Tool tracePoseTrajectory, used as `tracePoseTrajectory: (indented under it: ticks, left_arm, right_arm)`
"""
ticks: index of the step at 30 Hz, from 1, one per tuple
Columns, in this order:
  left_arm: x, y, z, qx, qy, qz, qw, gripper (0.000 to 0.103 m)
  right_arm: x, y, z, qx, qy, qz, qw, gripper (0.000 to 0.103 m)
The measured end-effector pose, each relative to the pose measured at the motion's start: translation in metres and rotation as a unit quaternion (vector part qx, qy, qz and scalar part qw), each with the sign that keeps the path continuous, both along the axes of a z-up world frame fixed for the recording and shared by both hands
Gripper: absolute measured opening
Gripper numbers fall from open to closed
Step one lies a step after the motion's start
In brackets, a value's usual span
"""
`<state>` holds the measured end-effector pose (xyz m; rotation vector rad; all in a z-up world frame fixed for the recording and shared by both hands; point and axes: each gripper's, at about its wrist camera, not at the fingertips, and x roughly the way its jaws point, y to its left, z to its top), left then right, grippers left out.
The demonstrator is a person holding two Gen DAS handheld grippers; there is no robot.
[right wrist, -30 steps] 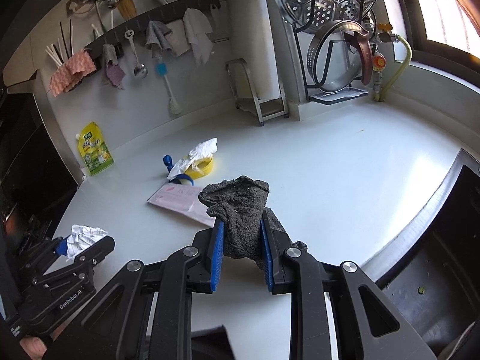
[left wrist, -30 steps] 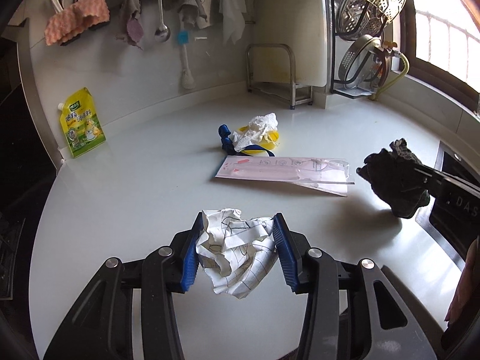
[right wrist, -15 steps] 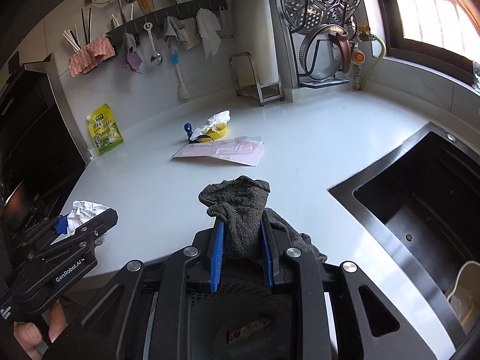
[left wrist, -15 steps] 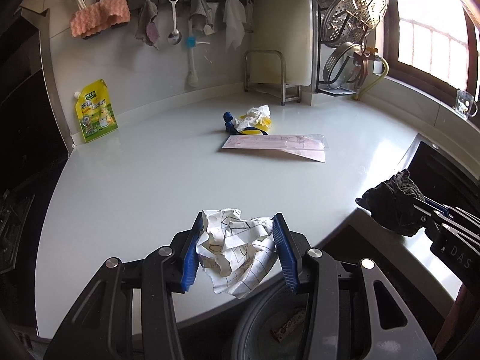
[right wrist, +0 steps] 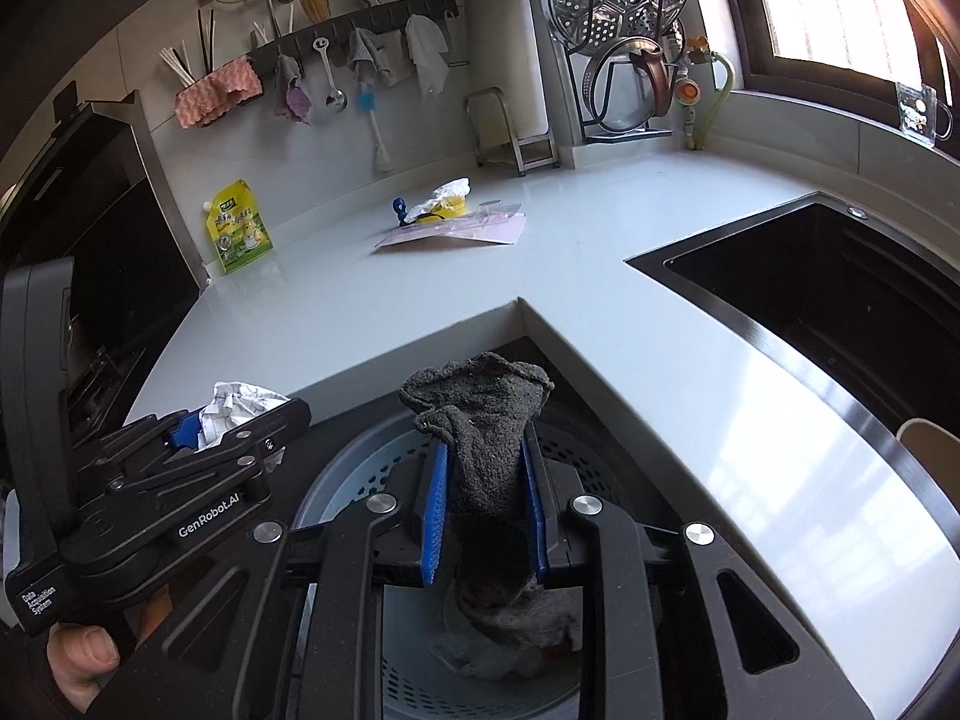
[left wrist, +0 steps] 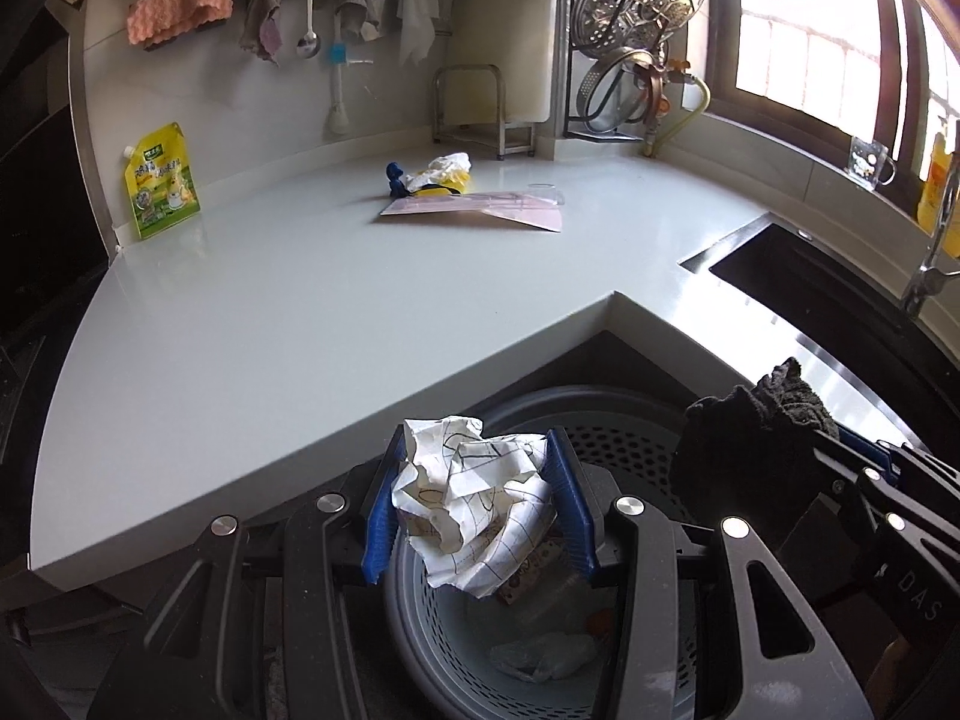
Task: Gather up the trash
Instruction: 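Carry the paper with the left gripper and the sock with the right gripper over the basket, then open both grippers to drop the paper and sock into the basket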
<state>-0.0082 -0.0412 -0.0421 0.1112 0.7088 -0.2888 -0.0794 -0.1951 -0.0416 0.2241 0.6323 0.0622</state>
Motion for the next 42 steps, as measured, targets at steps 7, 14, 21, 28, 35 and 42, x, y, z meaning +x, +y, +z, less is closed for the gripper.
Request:
tracePoseTrajectory:
  ticks: [7,14,21,28,35,42]
  left_arm:
    - [-0.015,-0.003,-0.016,0.012,0.015,-0.01,0.9998,0.044]
    - [-0.016,-0.005,-0.03,0.011,0.04,-0.019,0.999,0.044]
    - [-0.011,-0.007,-0.041,0.008,0.063,-0.024,0.9977,0.046]
    - [-0.009,-0.009,-0.044,0.011,0.068,-0.023,0.9973,0.048]
    - [-0.009,-0.009,-0.046,0.011,0.073,-0.022,0.9971,0.054]
    - [-0.009,-0.006,-0.043,0.007,0.066,-0.013,0.9977,0.077]
  right_arm:
    - [-0.017,0.004,-0.016,-0.003,0.022,0.001,1.0,0.022]
    - [-0.017,0.004,-0.027,-0.004,0.039,0.002,0.999,0.022]
    - [-0.01,0.002,-0.043,0.01,0.065,0.0,0.998,0.022]
    - [-0.006,0.001,-0.048,0.012,0.072,0.001,0.997,0.022]
    - [-0.005,-0.004,-0.05,0.016,0.075,-0.007,0.997,0.023]
    - [-0.011,-0.009,-0.047,0.01,0.061,-0.025,0.998,0.048]
